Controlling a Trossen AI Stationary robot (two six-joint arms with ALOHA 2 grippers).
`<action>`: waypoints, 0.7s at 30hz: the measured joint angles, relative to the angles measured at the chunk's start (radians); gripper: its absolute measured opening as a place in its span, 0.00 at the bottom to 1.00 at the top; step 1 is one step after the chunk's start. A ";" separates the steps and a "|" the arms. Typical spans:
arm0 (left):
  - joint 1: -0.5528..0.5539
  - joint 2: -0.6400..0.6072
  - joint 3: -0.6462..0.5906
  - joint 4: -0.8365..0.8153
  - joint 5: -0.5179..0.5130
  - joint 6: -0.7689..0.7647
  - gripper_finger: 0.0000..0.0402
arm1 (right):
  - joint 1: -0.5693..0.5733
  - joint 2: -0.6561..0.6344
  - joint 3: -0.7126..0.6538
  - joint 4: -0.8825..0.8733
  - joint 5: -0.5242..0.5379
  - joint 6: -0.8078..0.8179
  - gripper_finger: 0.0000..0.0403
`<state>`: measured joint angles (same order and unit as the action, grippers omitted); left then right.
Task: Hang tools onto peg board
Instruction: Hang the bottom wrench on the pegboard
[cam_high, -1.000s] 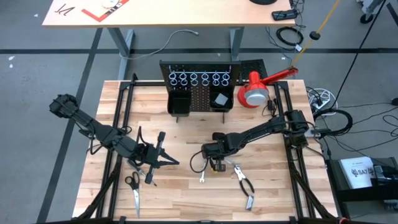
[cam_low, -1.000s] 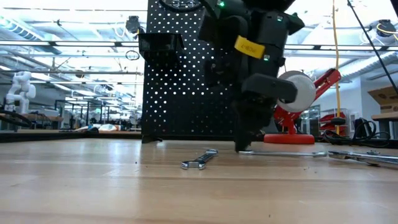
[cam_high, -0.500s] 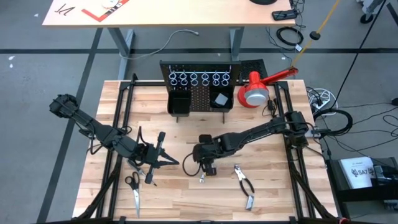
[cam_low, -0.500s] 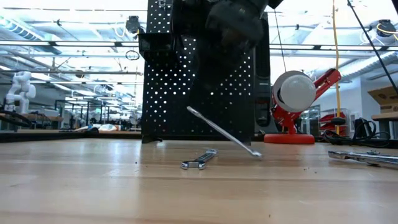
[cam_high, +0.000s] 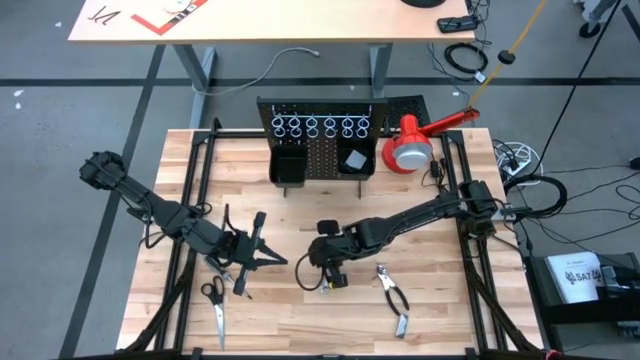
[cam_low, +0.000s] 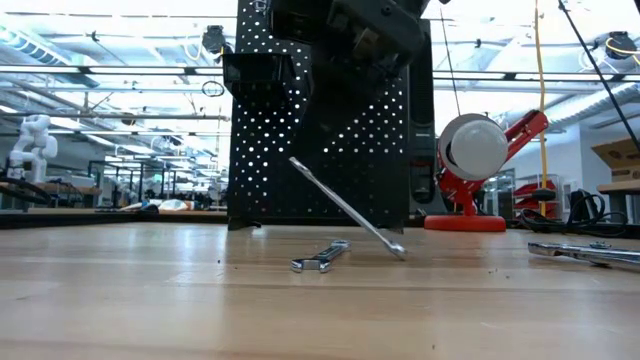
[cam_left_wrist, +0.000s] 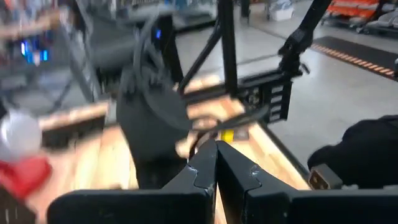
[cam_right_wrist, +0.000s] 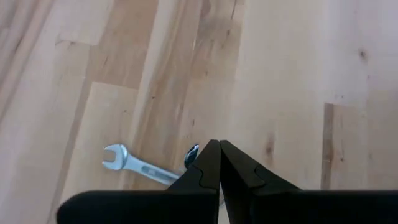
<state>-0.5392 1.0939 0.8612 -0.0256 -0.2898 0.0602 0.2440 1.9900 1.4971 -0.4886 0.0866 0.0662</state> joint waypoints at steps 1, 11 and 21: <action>0.000 0.000 0.000 -0.047 -0.017 -0.046 0.03 | 0.000 0.000 0.000 0.004 0.002 0.000 0.00; 0.011 0.153 -0.046 -0.223 -0.142 -0.523 0.05 | 0.000 0.000 0.000 0.007 0.018 0.000 0.00; 0.008 0.515 -0.138 0.213 -0.138 -0.836 0.37 | 0.000 -0.002 0.001 0.006 0.018 0.000 0.00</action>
<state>-0.5316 1.6090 0.7235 0.1876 -0.4277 -0.7754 0.2443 1.9877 1.4982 -0.4826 0.1050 0.0658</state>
